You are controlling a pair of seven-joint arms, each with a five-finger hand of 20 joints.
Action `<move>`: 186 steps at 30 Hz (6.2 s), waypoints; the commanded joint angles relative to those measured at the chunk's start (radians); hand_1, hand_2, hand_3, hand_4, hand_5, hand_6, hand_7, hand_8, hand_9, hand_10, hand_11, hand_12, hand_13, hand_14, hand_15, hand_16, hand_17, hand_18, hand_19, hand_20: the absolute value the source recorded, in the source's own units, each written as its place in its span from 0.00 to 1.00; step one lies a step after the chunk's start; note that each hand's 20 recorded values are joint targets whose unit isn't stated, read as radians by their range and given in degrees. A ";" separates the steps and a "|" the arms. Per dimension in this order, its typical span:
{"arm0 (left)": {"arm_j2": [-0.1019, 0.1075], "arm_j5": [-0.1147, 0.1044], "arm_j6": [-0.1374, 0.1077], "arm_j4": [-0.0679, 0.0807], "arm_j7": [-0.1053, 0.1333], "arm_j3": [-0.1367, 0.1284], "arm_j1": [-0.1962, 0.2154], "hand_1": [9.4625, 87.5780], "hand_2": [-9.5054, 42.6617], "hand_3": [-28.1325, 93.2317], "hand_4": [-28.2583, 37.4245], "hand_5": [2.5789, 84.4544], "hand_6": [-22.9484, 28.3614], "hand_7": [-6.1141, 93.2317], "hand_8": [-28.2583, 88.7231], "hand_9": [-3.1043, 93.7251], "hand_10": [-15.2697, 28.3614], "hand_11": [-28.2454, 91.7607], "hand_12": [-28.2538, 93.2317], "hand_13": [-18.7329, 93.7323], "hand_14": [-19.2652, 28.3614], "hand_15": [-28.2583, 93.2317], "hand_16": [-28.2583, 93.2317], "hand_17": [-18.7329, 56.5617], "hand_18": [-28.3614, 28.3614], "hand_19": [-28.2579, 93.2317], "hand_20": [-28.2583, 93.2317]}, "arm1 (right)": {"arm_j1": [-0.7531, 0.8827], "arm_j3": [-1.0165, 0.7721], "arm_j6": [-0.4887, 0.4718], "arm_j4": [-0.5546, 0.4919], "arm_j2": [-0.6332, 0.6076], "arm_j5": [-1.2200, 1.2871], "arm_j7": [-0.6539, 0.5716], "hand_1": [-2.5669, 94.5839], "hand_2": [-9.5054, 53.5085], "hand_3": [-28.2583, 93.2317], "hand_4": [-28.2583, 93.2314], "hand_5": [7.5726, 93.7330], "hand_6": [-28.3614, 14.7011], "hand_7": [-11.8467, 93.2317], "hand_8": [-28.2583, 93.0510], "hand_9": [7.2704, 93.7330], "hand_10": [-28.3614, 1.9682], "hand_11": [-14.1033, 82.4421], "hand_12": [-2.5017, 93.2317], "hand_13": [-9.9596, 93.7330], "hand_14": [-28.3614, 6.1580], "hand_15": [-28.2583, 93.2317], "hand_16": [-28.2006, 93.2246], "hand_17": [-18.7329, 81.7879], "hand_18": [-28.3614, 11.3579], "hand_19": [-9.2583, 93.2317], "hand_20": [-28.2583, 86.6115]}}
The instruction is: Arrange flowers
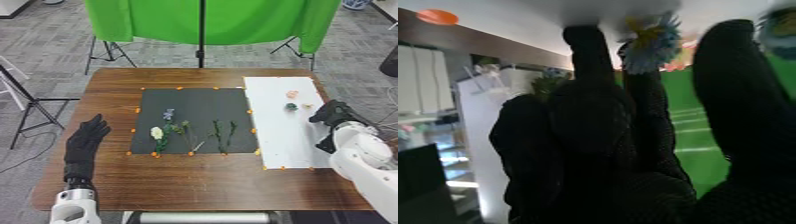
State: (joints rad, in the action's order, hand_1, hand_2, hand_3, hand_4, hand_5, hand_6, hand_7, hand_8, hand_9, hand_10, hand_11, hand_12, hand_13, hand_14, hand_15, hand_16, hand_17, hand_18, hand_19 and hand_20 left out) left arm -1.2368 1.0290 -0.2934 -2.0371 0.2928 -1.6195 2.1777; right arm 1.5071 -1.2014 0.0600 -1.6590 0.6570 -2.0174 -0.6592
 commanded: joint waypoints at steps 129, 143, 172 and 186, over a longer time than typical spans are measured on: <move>-0.009 0.006 0.024 -0.006 -0.017 -0.009 0.031 0.14 0.44 0.75 0.00 0.49 0.59 0.13 0.20 0.43 0.68 0.38 0.33 0.42 0.80 0.46 0.22 0.30 0.74 0.33 0.39 | -0.332 0.326 -0.076 0.085 0.031 -0.013 -0.010 0.36 0.00 0.76 0.13 0.67 0.68 0.24 0.16 0.83 0.46 0.36 0.26 0.93 0.68 0.76 0.50 0.82 0.39 1.00 0.78; -0.017 0.006 0.024 -0.003 -0.012 -0.007 0.030 0.14 0.44 0.75 0.00 0.49 0.59 0.13 0.20 0.43 0.68 0.37 0.32 0.42 0.80 0.46 0.22 0.30 0.74 0.33 0.39 | -0.330 0.428 0.134 0.106 0.034 -0.138 0.078 0.63 0.00 0.69 0.10 0.84 0.73 0.31 0.29 0.99 0.66 0.31 0.41 0.99 0.79 0.75 0.51 0.88 0.45 1.00 0.79; -0.013 0.010 0.042 0.007 -0.027 -0.002 0.010 0.14 0.43 0.75 0.00 0.49 0.59 0.12 0.20 0.43 0.68 0.37 0.32 0.42 0.80 0.46 0.22 0.30 0.74 0.33 0.39 | -0.613 0.808 0.051 -0.054 0.239 0.006 0.263 0.60 0.00 0.70 0.10 0.82 0.73 0.30 0.29 0.98 0.65 0.34 0.39 1.00 0.80 0.75 0.52 0.88 0.45 1.00 0.80; -0.008 0.010 0.049 0.000 -0.035 -0.008 0.023 0.15 0.43 0.75 0.00 0.49 0.59 0.13 0.20 0.43 0.68 0.37 0.33 0.42 0.80 0.46 0.22 0.30 0.74 0.33 0.39 | -0.575 0.798 0.014 -0.064 0.218 0.009 0.282 0.53 0.00 0.70 0.09 0.77 0.73 0.29 0.27 0.94 0.61 0.43 0.29 0.99 0.79 0.75 0.52 0.87 0.44 1.00 0.79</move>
State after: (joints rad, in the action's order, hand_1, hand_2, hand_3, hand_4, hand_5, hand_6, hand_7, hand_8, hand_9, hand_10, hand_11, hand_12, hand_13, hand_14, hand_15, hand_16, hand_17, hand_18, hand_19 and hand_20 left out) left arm -1.2425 1.0349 -0.2551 -2.0398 0.2709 -1.6271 2.1779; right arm 0.9204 -0.3953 0.0833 -1.7191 0.8913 -2.0025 -0.3914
